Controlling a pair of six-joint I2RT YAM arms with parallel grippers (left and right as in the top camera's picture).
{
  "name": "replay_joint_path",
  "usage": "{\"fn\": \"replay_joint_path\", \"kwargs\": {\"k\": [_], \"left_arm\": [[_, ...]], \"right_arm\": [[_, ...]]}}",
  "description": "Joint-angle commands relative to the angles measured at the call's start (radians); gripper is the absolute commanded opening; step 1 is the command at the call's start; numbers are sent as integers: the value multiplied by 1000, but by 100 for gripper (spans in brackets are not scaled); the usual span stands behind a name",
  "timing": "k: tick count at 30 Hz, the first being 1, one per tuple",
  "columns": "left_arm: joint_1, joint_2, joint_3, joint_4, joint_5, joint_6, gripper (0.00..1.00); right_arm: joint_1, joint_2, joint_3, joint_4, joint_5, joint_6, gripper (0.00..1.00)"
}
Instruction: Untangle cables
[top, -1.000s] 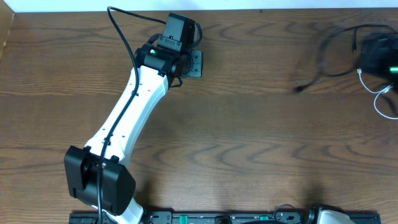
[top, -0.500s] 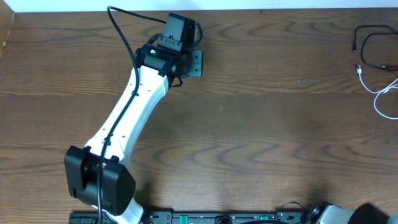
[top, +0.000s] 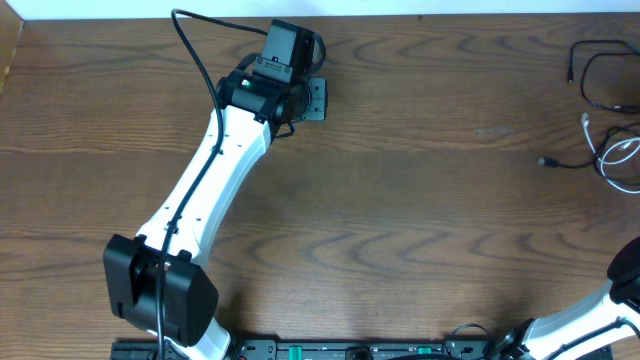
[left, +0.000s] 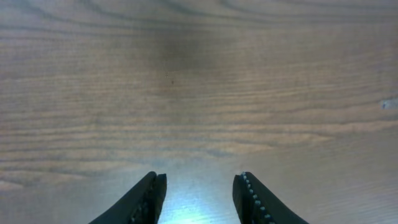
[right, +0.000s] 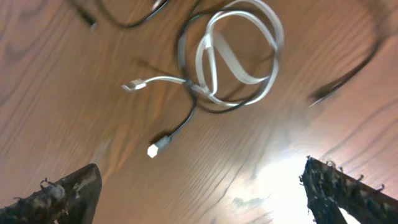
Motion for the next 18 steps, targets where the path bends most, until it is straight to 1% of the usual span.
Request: {"fn": "replay_joint_path", "kwargs": {"k": [1, 3, 4, 5, 6, 11, 18], "left_arm": [[2, 2, 14, 22, -6, 6, 51], [2, 2, 14, 24, -6, 6, 56], [1, 2, 14, 20, -6, 6, 71], [1, 2, 14, 16, -6, 6, 76], [1, 2, 14, 5, -6, 6, 100], [1, 2, 14, -21, -6, 6, 100], [1, 2, 14, -20, -5, 6, 100]], "right_arm": [[9, -68, 14, -45, -242, -154, 99], [19, -102, 15, -71, -310, -207, 99], [28, -129, 14, -89, -350, -245, 99], [36, -153, 15, -104, -376, -272, 99], [55, -202, 14, -131, -407, -322, 99], [112, -336, 14, -213, -405, -404, 99], [191, -535, 14, -306, -438, -398, 99]]}}
